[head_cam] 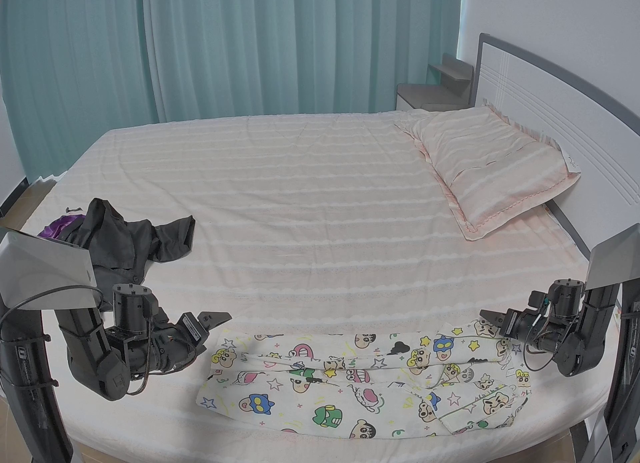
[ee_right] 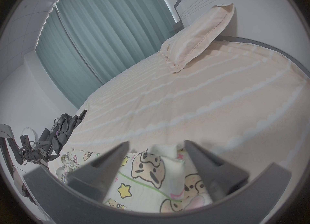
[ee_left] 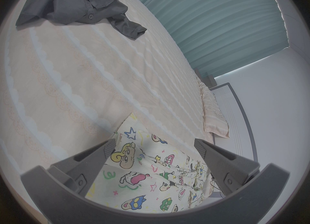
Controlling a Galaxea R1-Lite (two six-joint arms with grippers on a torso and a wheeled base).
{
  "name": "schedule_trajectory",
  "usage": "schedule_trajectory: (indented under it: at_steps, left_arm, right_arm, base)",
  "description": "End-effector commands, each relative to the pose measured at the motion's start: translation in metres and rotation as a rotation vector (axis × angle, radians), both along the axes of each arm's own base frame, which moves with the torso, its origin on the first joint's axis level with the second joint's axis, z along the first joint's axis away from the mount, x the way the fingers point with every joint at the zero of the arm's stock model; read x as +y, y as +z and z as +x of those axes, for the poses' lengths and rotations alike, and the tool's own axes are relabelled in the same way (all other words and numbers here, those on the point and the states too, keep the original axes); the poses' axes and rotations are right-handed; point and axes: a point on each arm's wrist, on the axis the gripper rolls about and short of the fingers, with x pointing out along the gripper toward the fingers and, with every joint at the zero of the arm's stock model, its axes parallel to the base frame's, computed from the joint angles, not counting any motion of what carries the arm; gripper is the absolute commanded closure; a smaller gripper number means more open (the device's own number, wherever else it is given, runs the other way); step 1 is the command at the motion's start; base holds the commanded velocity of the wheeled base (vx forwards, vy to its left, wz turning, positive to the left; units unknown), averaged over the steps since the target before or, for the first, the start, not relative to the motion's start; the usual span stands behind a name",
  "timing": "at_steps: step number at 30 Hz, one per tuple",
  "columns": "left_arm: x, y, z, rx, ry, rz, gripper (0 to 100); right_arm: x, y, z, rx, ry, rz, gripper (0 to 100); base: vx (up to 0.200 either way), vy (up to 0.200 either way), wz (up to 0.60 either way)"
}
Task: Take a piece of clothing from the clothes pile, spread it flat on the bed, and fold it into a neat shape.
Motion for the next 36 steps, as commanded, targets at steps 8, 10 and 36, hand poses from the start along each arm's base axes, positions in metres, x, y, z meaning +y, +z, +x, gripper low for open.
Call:
schedule_trajectory:
  at_steps: [8,10,36]
  left_arm:
    - [0.0,0.0,0.0,0.001,0.0,0.0,0]
    - [0.0,0.0,0.0,0.001,0.001,0.001,0]
    - [0.0,-0.001,0.0,0.002,0.0,0.0,0]
  right_arm:
    - [-0.033,0.015,-0.022,0.003,-0.127,0.003,0]
    - [-0.032,0.014,-0.04,0.056,-0.123,0.023,0]
    - [0.005,-0.026,-0.032,0.106,0.131,0.021,0]
  base:
    - [0.0,0.0,0.0]
    - [0.0,0.0,0.0]
    - [0.0,0.0,0.0]
